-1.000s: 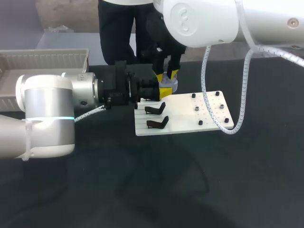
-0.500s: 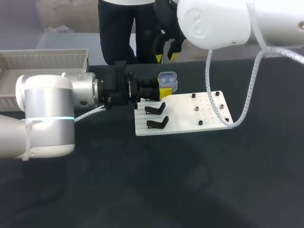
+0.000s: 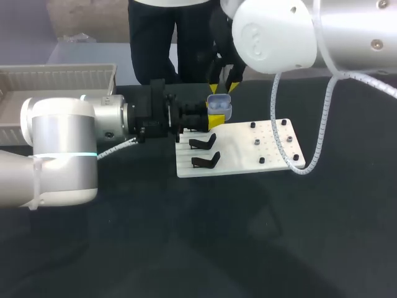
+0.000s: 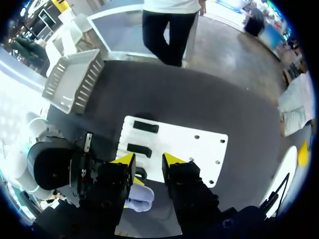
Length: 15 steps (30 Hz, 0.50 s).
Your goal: Pick up each earbud case from the left stands, insert the matching earbuds, close the lid, and place the case in the box.
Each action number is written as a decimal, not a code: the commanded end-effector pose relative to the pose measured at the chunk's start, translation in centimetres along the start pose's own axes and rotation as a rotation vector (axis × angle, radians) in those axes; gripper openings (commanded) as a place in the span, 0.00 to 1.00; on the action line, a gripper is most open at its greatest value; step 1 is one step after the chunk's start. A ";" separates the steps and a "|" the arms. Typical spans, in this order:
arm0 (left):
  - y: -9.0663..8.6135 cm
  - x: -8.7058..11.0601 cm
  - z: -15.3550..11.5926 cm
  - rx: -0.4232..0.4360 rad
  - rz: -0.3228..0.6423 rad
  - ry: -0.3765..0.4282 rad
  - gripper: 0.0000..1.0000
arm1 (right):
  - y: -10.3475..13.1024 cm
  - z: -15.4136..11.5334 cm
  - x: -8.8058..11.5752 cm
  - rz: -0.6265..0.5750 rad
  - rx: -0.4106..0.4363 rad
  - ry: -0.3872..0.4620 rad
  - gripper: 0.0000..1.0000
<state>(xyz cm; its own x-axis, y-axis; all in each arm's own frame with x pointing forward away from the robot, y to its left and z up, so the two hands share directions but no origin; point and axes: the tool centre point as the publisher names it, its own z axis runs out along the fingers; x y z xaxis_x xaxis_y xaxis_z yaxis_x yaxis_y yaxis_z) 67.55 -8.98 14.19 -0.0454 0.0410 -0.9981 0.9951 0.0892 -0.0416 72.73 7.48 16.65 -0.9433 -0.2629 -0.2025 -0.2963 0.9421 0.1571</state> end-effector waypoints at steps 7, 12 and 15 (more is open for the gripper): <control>-0.1 0.1 0.1 -0.008 0.005 -0.006 0.00 | 0.8 -0.9 2.5 -0.005 0.016 -0.005 0.35; -0.1 0.1 0.1 -0.008 0.005 -0.006 0.00 | 1.2 -1.3 3.3 -0.006 0.015 -0.015 0.36; -0.1 0.1 0.1 -0.008 0.005 -0.006 0.00 | 1.3 -1.2 3.5 -0.008 0.012 -0.015 0.37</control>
<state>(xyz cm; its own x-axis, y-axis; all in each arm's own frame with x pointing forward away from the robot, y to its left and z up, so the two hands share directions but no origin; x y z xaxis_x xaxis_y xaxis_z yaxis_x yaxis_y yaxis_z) 67.54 -8.98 14.19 -0.0455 0.0410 -0.9981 0.9951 0.0892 -0.0417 69.59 7.89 17.41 -0.9425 -0.2737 -0.1918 -0.3029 0.9421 0.1439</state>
